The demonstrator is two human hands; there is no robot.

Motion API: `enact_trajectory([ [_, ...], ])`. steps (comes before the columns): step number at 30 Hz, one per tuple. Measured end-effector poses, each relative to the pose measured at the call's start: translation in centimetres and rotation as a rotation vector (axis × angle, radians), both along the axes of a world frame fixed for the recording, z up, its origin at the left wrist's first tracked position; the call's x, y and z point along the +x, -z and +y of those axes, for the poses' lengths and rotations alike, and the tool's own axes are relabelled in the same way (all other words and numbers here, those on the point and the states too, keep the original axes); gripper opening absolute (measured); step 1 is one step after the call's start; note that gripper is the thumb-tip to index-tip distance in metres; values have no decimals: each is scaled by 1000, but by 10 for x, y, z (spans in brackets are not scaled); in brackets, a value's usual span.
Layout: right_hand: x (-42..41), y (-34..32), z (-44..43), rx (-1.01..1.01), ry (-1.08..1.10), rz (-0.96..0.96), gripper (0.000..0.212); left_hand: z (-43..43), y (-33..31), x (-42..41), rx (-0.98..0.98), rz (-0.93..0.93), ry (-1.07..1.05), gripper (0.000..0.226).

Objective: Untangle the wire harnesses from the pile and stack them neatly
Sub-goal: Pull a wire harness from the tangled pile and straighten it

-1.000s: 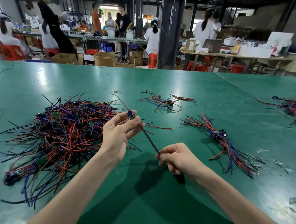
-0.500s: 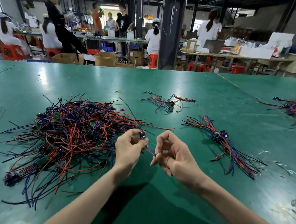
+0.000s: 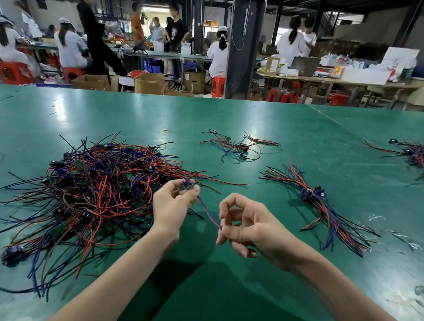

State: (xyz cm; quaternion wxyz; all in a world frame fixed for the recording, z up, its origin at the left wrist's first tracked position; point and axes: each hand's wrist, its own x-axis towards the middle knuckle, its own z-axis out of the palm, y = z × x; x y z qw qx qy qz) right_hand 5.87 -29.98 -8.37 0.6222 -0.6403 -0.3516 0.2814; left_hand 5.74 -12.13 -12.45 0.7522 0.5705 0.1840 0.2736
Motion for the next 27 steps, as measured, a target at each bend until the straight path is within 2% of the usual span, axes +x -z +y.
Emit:
enact_trajectory([
  [4, 9, 13, 5, -209, 133, 81, 28, 9, -16, -5, -151, -94, 3, 12],
  [8, 21, 28, 9, -359, 294, 91, 21, 6, -29, -12, -133, -162, 66, 11],
  [11, 30, 35, 10, -428, 358, 21, 19, -5, -33, -16, -116, -185, 127, 11],
  [15, 37, 37, 7, -407, 366, 40, 22, -8, -35, -18, -148, -199, 110, 12],
  [17, 38, 38, 5, -379, 368, 76, 22, -6, -35, -18, -121, -193, 86, 13],
  [21, 39, 37, 6, -426, 434, 26, 19, -12, -35, -20, -24, -187, 79, 14],
  [25, 36, 29, 3, -349, 329, 99, 13, -7, -39, -18, -13, -200, 35, 14],
  [27, 35, 24, 0, -318, 263, 75, 17, -1, -39, -16, -37, -194, -8, 14],
])
